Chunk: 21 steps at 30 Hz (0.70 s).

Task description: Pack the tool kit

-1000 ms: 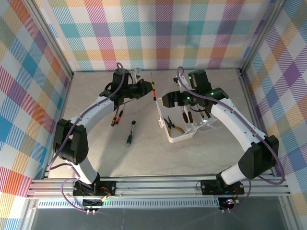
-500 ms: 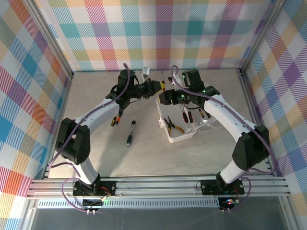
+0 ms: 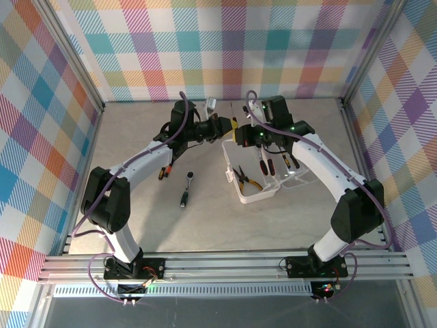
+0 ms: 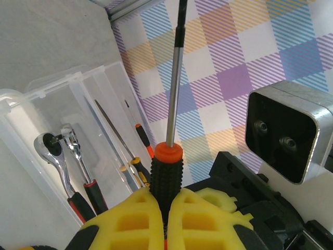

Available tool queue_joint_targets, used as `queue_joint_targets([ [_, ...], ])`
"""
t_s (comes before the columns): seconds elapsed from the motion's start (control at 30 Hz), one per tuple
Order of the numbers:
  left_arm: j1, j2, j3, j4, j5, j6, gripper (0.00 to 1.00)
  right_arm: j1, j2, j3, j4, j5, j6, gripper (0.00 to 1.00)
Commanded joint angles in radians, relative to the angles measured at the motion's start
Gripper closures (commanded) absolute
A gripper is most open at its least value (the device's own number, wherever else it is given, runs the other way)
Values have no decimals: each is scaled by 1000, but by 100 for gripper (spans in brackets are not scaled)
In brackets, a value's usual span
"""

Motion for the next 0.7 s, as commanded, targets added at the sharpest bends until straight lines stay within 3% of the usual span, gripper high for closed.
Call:
queue_joint_targets([
  [0.0,-14,-9,38,-104,3,87,91,13,-34,22,-24,30,-44,100],
  [0.13,10,-40,115,-423,-162,307,28,-23,-72,24,-139,136,-86,100],
  [0.23,31,-62,177,-679,-417,465,0,-79,-110,8,-227,280,-128,100],
  [0.3,48,-64,195,-777,-565,531,0,-123,-127,-1,-286,391,-160,100],
  [0.4,90,-52,196,-864,-689,578,0,-197,-123,0,-382,541,-191,100],
  [0.53,138,-28,184,-941,-798,610,0,-259,-97,-16,-463,693,-221,100],
  [0.67,167,-23,156,-957,-831,623,0,-281,-65,-25,-482,747,-236,100],
])
